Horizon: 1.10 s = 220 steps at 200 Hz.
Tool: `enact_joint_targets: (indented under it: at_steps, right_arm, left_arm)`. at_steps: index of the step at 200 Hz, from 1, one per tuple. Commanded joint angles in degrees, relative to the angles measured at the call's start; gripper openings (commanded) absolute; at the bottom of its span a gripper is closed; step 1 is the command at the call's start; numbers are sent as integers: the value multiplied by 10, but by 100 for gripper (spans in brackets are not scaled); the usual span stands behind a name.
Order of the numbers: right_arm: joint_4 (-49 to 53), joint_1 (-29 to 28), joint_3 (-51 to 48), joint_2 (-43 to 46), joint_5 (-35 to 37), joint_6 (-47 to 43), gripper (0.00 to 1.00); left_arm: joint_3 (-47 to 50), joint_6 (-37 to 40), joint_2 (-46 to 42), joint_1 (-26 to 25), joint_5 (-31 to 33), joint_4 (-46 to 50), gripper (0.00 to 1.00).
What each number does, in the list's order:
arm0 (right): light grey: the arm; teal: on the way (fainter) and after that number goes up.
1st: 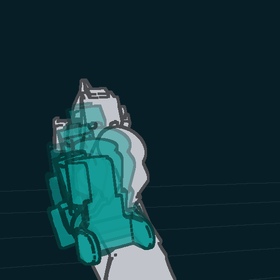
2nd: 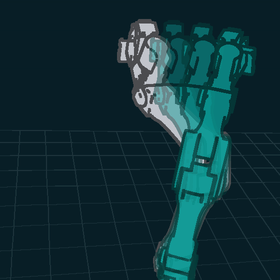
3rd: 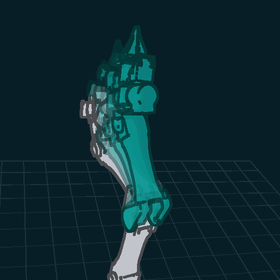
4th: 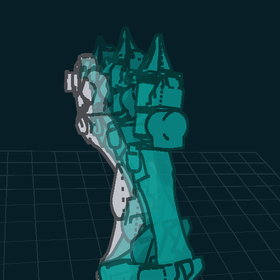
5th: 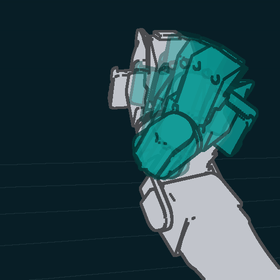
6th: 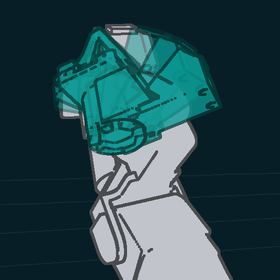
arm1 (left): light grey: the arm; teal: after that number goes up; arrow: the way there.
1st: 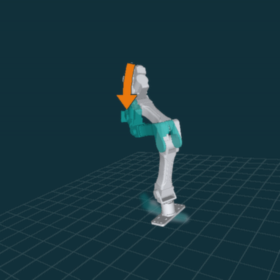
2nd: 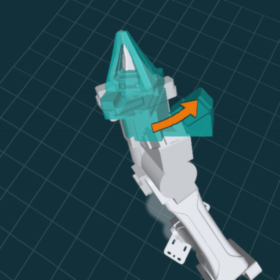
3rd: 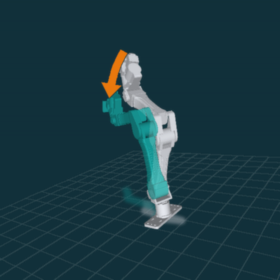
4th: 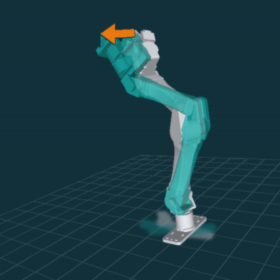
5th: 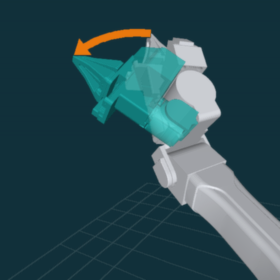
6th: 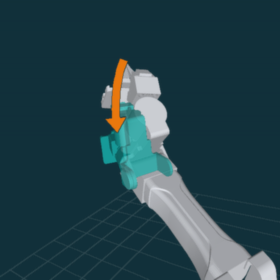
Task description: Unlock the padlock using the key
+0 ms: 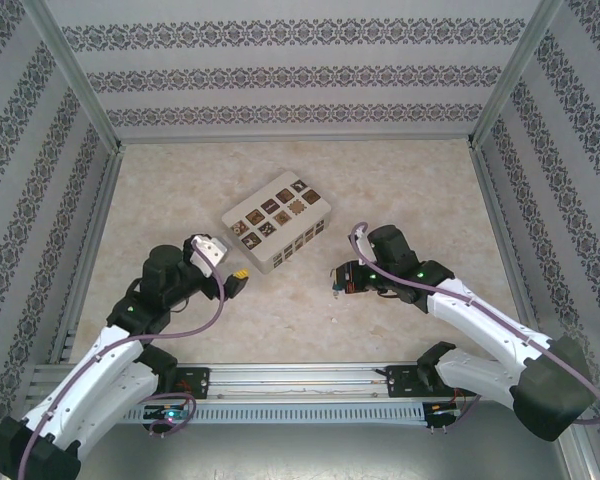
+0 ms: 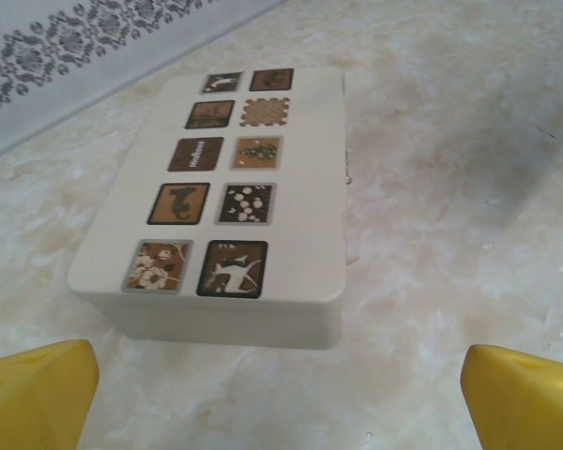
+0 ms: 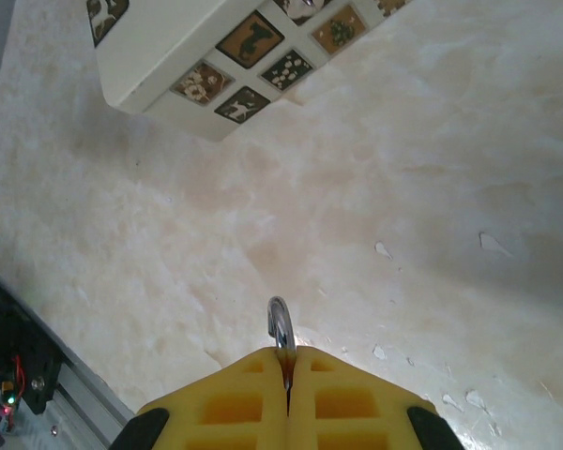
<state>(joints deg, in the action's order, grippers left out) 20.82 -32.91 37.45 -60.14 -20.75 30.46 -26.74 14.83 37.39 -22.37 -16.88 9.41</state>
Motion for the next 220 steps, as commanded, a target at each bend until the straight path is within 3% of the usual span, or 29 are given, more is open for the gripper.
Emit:
enact_joint_targets:
  at_steps: [1,87,220]
  right_arm:
    - [29,-10,17,4,9,7,0]
    - [85,-23,34,-59,-11,24,0]
    - [88,-56,61,-173,-54,49,0]
  left_arm:
    - [18,34,-5,4,-35,-53,99]
    - [33,61,15,5,-41,-63,99]
    - [35,89,22,4,-11,-57,99]
